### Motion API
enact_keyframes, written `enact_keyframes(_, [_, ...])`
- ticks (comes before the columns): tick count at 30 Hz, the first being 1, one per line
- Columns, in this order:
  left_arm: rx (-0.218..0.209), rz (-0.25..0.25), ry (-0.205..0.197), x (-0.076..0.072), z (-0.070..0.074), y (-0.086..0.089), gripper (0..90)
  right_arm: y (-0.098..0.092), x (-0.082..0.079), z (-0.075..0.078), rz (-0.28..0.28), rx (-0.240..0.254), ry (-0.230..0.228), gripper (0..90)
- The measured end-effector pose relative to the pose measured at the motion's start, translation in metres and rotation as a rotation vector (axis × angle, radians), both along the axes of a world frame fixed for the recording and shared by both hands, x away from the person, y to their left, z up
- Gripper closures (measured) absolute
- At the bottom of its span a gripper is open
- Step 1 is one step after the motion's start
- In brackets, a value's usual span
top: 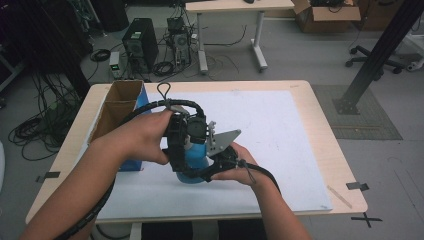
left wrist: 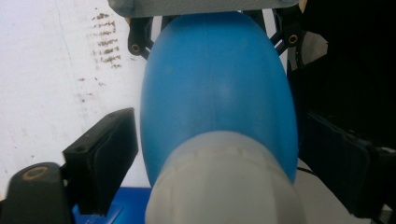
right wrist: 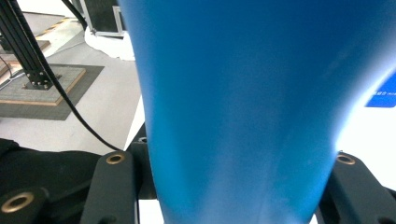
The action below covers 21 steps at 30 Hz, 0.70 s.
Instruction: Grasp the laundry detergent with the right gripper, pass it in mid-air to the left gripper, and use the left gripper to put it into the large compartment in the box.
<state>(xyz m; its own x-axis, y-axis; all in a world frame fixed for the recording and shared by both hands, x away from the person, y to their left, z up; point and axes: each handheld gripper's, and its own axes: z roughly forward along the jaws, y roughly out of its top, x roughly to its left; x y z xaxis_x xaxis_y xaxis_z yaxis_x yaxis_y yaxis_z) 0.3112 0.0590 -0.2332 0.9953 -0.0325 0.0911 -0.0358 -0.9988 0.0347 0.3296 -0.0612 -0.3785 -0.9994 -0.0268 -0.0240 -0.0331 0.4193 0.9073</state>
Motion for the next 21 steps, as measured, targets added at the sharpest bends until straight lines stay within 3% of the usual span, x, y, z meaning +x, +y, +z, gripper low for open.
enact_keyframes(21, [0.016, 0.009, -0.013, -0.0027, -0.001, -0.0035, 23.6, 0.0006, -0.0006, 0.0, -0.002, 0.0, -0.004, 45.1])
